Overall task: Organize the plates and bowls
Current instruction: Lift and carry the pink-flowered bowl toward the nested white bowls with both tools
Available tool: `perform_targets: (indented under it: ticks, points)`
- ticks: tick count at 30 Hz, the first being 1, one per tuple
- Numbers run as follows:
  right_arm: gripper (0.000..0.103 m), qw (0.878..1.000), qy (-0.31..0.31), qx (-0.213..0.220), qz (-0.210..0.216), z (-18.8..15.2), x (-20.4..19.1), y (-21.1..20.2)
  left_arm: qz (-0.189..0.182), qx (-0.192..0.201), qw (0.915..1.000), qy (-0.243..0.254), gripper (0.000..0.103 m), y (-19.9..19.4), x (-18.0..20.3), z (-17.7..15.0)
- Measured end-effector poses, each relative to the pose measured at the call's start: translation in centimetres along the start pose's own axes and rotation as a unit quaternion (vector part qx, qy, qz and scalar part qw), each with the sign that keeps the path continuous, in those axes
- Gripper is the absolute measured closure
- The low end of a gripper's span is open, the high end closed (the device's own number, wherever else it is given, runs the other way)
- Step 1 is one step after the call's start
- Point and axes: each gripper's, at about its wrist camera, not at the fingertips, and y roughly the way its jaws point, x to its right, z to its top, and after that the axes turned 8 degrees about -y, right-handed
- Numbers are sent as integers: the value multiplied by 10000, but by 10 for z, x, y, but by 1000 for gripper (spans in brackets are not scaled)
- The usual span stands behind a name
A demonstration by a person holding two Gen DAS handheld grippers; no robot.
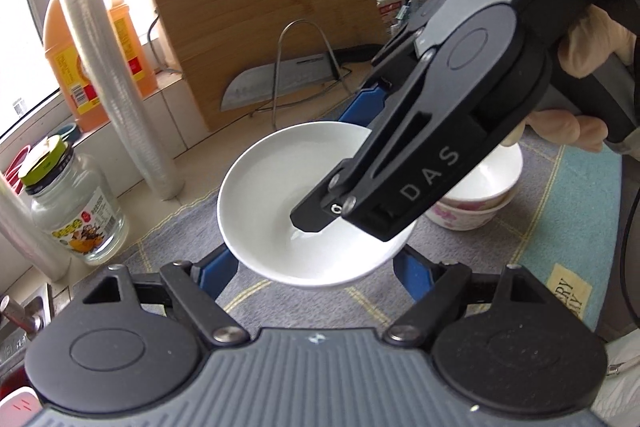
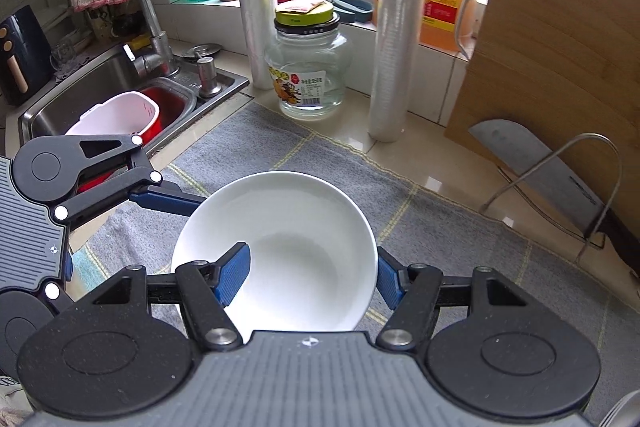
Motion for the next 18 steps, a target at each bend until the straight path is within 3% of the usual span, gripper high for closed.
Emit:
perform_targets:
  ticks: [9,18]
  points:
    - [32,9981,320,52,-529,-35,31,-45,-404,210,9981,415,19,8,46,31]
    - [32,9937,673,4,-899,-63,56,-66,-825,208,9951,496,19,29,72,46]
